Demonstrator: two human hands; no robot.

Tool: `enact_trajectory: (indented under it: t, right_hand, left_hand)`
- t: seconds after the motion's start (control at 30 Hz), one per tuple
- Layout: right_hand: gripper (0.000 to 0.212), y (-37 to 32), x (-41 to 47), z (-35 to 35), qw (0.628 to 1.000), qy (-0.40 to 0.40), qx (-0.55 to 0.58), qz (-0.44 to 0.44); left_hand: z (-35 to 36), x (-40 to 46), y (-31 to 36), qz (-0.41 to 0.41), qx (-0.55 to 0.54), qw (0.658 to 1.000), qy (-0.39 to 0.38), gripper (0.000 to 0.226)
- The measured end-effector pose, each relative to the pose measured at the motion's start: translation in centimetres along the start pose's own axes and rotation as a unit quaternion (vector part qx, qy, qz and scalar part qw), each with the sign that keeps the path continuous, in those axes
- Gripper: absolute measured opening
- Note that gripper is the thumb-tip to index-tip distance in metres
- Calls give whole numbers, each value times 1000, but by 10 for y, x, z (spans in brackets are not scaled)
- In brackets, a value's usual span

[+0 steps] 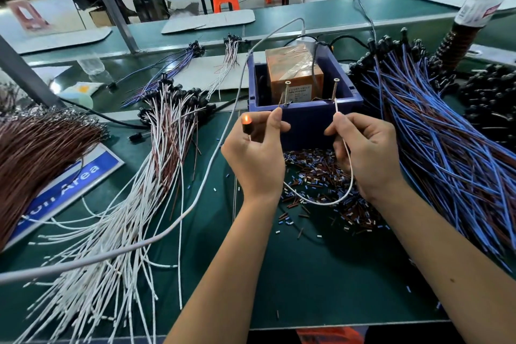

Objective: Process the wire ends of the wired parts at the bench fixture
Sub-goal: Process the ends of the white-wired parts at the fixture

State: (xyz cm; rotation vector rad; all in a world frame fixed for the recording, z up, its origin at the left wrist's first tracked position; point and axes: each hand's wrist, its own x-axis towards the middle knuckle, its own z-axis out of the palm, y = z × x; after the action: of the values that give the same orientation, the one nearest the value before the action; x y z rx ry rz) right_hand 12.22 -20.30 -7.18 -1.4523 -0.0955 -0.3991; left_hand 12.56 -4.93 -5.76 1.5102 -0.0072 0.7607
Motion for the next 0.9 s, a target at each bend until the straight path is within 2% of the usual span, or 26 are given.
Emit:
enact_trajectory:
  t: [0.3,0.47,0.57,0.67,0.8,0.87,0.9]
  right_hand:
    - [35,-15,-1,-8,998,38,-10,-42]
    - [37,-63,13,-62,995,74,-45,-41]
    - [36,-90,12,-128,982,159,-95,-32]
    - [37,-112,-2,-206,954,281,-103,-15]
    - [33,-131,-39,-294,901,409,-148,-7]
    - [31,-134,-58,-327,849,465,-251,-11]
    - [39,-132,-64,-342,804,492,-334,-17]
  left_hand:
    - [12,-5,22,6,-60,998,-13,14]
    - [69,-15,54,-9,-104,987,-120,18]
    - [117,-25,76,-62,-101,972,-201,20]
    - [173,-44,91,-148,-104,941,-285,20]
    - [256,-90,111,-308,-153,856,-387,25]
    - [290,-117,126,-371,-178,821,-397,20]
    - [303,-127,133,-393,-189,805,-403,20]
